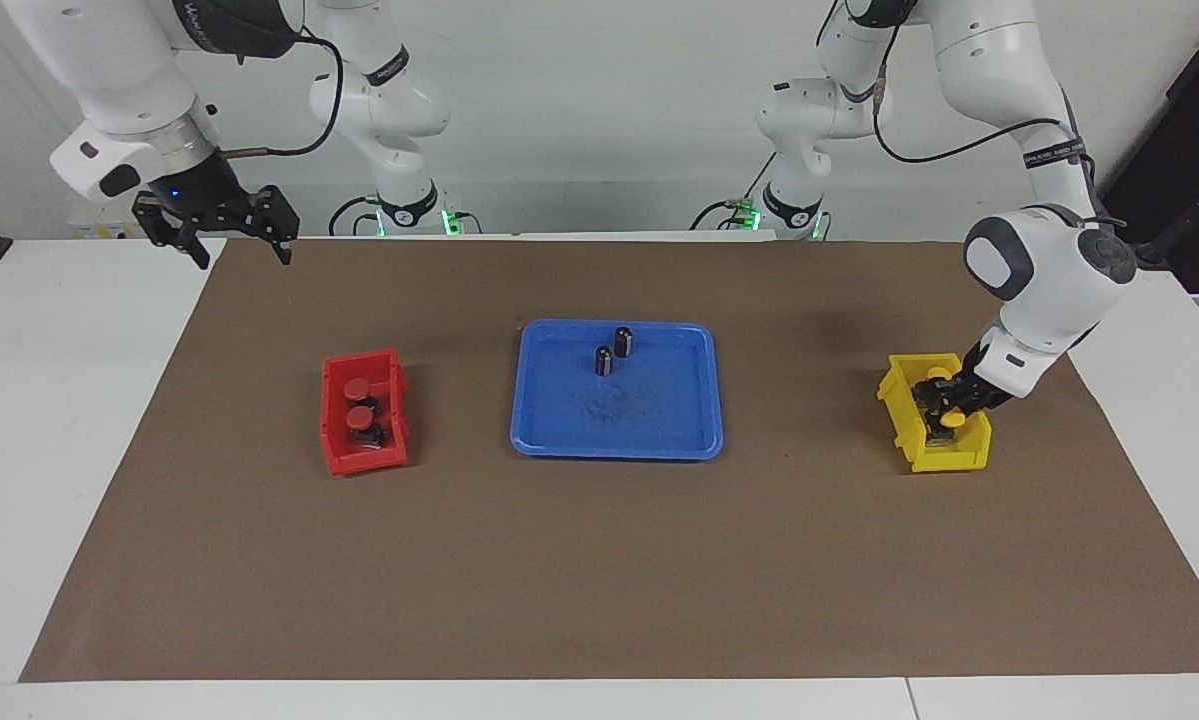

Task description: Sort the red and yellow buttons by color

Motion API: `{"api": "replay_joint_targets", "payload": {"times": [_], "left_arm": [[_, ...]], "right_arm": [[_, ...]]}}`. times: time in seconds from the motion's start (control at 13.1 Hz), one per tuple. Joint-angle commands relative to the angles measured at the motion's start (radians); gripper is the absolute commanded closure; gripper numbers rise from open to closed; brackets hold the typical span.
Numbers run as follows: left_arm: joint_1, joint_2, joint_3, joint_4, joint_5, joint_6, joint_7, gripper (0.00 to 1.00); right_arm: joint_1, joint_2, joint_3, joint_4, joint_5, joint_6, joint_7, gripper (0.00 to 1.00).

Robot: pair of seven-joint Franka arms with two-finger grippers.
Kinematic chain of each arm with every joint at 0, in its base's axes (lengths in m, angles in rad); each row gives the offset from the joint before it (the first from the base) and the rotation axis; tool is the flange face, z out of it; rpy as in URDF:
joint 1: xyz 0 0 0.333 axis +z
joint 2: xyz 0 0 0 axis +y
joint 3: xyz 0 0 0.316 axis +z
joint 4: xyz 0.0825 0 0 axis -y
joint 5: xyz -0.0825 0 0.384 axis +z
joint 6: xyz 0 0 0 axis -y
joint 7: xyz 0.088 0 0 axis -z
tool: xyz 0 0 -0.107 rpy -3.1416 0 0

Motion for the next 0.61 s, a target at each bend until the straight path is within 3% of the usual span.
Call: {"api": "replay_joint_targets", "payload": {"times": [0.0,0.15,0.23,0.31,0.54], "left_arm": [[-0.013,-0.007,0.012,0.055,-0.015,-0.081,0.006,0.38],[-0.013,-0.013,0.013,0.096,-0.015,-0.143,-0.003,0.35],[-0.013,-0.018,0.013,0.122,-0.015,-0.186,-0.006,0.13],[-0.014,-0.024,0.013,0.153,-0.011,-0.229,-0.006,0.00],[-0.016,-0.036,0.013,0.375,0.021,-0.499,-0.038,0.00]], "right_arm": [[-0.010,-0.020,0.007,-0.023,0.027,-0.001,0.032,0.00],[-0.010,-0.020,0.007,-0.023,0.027,0.000,0.034,0.00],[-0.008,-0.020,0.007,-0.023,0.027,0.002,0.035,0.00],[-0.008,-0.020,0.007,-0.025,0.027,0.006,0.035,0.00],[-0.007,-0.020,0.007,-0.026,0.027,0.007,0.037,0.00]]}}
